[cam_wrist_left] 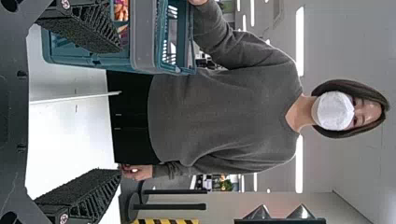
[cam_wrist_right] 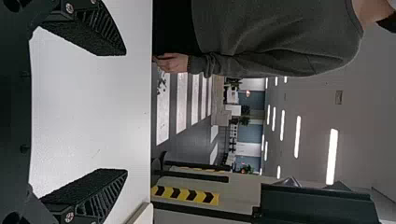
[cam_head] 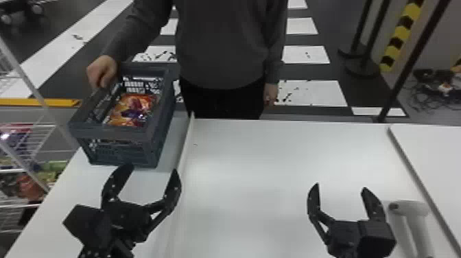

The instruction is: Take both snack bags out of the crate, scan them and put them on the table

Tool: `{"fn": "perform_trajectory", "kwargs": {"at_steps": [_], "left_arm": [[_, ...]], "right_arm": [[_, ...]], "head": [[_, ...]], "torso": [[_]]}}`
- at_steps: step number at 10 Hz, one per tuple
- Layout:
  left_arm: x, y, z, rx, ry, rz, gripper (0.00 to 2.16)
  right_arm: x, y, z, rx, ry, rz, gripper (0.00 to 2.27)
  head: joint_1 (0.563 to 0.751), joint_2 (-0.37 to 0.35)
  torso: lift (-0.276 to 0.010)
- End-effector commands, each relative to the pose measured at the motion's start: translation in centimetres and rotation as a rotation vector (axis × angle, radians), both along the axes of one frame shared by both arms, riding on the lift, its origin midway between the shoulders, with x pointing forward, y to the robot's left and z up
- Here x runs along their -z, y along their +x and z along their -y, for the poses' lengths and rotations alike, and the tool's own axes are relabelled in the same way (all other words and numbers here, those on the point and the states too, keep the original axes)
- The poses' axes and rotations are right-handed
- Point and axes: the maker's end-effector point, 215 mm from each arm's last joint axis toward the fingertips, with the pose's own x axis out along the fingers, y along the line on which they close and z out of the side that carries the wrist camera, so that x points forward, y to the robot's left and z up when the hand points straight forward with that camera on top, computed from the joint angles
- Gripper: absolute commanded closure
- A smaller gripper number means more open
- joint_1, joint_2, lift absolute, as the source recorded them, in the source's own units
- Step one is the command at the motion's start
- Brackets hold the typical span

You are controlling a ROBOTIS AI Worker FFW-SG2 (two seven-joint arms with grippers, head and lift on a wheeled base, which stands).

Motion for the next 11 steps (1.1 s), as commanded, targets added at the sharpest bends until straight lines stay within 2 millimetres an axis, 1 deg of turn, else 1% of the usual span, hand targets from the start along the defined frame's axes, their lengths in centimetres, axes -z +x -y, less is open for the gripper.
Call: {"fn": "perform_trajectory", "kwargs": {"at_steps": [1, 11], "left_arm": [[0.09, -0.02, -0.02, 0.000, -0.001, -0.002, 0.08], [0.59, -0.12, 0.12, 0.010, 0.001, -0.011, 0.08]], "right_arm": [[-0.04, 0.00, -0.03, 0.000, 0.000, 0.001, 0.10], [0.29, -0.10, 0.07, 0.002, -0.001, -0.009, 0.10]], "head": [[0.695, 0.079], [0.695, 0.076]], "torso": [[-0.092], [-0.092]]}}
